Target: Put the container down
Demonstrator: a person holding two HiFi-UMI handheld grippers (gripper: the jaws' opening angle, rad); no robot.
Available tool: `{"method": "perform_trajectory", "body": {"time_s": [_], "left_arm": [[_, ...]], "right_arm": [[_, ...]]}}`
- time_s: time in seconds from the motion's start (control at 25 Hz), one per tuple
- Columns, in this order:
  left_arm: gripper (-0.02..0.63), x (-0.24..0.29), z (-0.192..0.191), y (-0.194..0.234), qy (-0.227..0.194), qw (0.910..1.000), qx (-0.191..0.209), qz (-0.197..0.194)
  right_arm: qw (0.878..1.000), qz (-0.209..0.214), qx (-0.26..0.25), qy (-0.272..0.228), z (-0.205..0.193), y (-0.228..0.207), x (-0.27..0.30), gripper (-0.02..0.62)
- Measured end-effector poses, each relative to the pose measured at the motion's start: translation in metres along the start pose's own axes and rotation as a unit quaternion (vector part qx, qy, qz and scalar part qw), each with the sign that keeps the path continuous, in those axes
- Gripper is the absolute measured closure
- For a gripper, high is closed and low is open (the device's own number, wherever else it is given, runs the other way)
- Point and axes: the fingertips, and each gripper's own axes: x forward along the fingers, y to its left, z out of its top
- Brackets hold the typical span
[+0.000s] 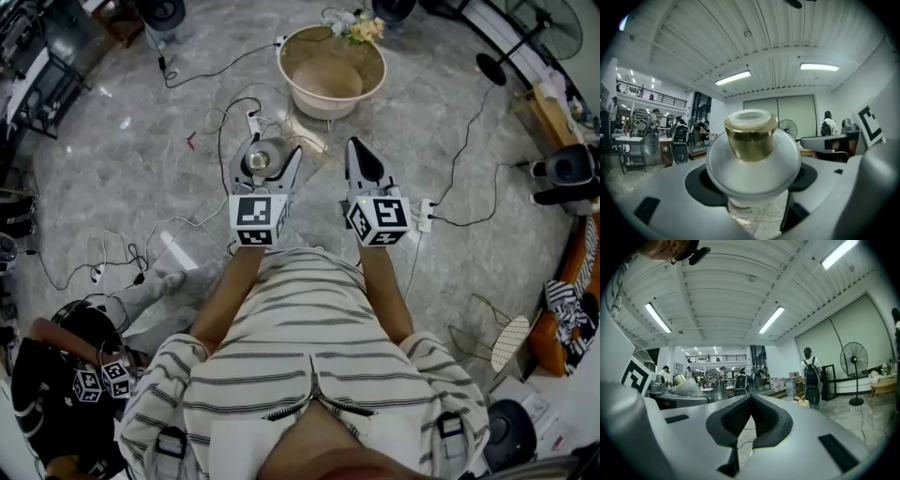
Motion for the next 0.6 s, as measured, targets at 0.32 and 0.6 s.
{"method": "perform_trajectory", "body": {"time_s": [0.32, 0.6], "left_arm": [[0.272, 0.005, -0.013, -0.036, 0.004, 1.0, -0.004, 0.002], [0.272, 0.021, -0.03, -0.046, 0.025, 0.9997, 0.002, -0.006]], "right_arm": [[1.0, 0.004, -0.007, 0.003, -0.005, -0.025, 0.009, 0.591], [1.0, 0.006, -0.013, 0.005, -0.008, -0.047, 0.025, 0.589]]}}
